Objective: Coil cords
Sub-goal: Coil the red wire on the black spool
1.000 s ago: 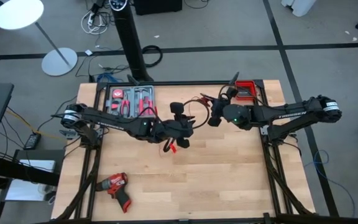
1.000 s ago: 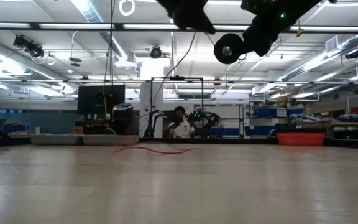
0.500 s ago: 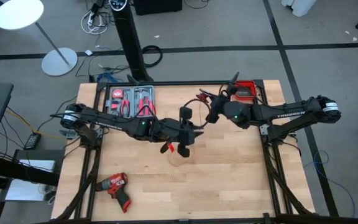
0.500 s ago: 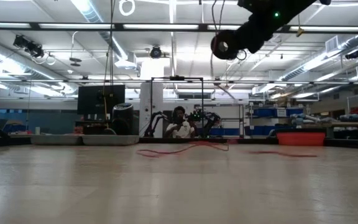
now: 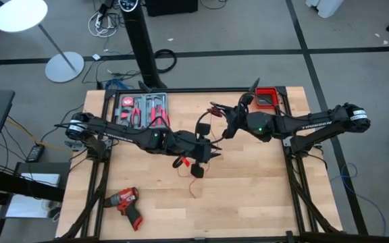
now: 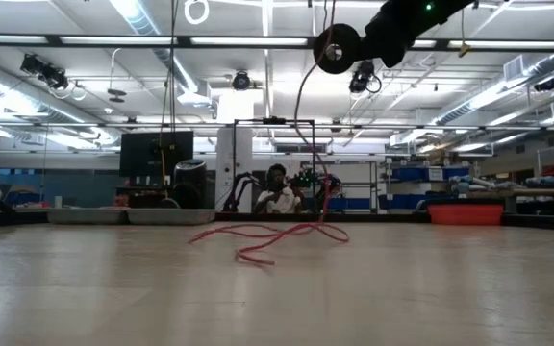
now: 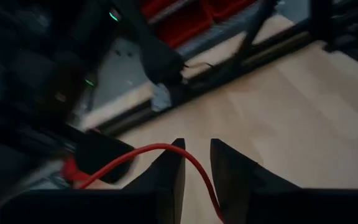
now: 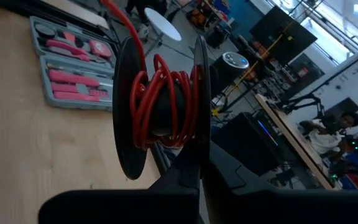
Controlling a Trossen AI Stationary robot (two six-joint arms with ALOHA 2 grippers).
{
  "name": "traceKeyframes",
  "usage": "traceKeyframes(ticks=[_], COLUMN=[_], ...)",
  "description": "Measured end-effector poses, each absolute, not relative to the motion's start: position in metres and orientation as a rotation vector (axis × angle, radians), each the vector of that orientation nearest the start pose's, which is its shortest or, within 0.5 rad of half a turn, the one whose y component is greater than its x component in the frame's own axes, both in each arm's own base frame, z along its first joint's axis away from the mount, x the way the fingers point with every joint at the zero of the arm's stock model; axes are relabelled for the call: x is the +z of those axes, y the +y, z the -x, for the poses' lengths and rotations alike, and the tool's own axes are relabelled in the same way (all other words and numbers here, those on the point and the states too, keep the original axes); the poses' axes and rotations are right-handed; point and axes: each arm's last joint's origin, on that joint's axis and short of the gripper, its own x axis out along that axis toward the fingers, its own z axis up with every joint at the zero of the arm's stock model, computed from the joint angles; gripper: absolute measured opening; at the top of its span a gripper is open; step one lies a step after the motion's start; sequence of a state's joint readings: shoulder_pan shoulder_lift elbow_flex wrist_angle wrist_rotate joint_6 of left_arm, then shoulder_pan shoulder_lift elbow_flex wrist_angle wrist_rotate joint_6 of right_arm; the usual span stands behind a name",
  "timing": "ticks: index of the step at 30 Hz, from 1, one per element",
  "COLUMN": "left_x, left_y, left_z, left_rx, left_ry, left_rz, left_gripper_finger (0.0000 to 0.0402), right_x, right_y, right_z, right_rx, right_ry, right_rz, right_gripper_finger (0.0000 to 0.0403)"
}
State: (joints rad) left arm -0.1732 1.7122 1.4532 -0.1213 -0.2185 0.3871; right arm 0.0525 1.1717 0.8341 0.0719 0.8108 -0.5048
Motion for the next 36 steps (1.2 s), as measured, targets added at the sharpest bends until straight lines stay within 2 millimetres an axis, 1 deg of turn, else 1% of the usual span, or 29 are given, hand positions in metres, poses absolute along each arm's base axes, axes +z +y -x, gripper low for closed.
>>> traceKeyframes(ticks=[4,6,13,20,23,27,30,36], left_x=[0.31,0.307,0.301,0.297,0.296,0.293,0.293,0.295], left_y=[-0.063,-0.063,-0.061,-0.06,-0.059,-0.058,-0.058,-0.057], left_z=[-0.397,-0.398,-0.394,-0.391,-0.39,-0.387,-0.387,-0.386], left_rx=[-0.022,-0.006,0.044,0.069,0.1,0.126,0.149,0.189], left_ry=[0.45,0.473,0.55,0.602,0.627,0.673,0.677,0.692], left_rz=[-0.443,-0.452,-0.483,-0.478,-0.488,-0.511,-0.505,-0.507], left_gripper_finger=[0.0079,0.0079,0.0079,0.0075,0.0063,0.0011,0.0004,0.0002], right_x=[0.299,0.299,0.298,0.297,0.297,0.297,0.297,0.296], right_y=[-0.008,-0.008,-0.008,-0.008,-0.009,-0.009,-0.009,-0.009], right_z=[-0.254,-0.254,-0.253,-0.253,-0.252,-0.252,-0.252,-0.252], right_rx=[-0.678,-0.682,-0.682,-0.682,-0.699,-0.702,-0.707,-0.709], right_ry=[0.436,0.446,0.46,0.464,0.47,0.472,0.466,0.466], right_rz=[0.6,0.607,0.615,0.614,0.617,0.616,0.598,0.577], right_gripper_finger=[0.0,0.0,0.0,0.0,0.0,0.0,0.0,0.0])
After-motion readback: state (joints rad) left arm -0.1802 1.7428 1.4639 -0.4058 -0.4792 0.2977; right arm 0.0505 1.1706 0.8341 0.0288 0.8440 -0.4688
